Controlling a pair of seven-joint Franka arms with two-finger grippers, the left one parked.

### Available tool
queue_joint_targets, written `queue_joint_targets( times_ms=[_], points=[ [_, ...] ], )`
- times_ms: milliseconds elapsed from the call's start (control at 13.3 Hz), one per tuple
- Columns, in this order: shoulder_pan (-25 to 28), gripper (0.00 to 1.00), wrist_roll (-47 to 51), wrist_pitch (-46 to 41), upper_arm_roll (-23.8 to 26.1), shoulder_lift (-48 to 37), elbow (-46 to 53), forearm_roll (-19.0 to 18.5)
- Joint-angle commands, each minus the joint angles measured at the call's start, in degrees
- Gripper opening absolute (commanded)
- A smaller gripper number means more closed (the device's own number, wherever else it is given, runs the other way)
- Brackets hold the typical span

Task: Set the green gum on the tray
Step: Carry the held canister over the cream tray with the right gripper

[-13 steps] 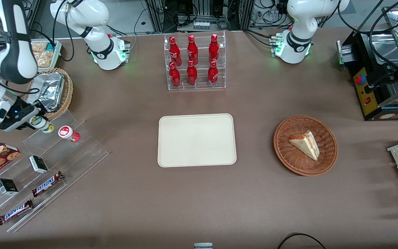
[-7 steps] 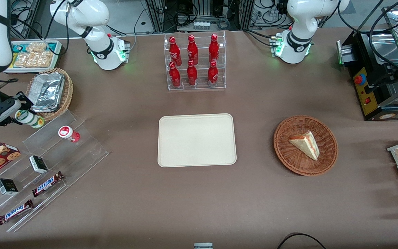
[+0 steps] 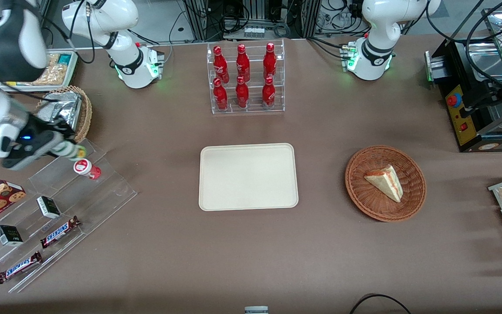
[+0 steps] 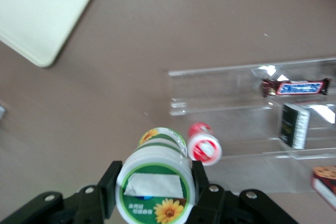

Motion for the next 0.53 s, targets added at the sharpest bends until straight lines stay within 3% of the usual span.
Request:
queue_joint_targets(
  times_ms=[0,452],
  points=[
    [6.52,0.00,11.33,-1.93,-0.58,1.99,2.30,2.20],
    [20.75,0.00,35.06,3.58,-0.58,9.01,5.02,5.37]
  ],
)
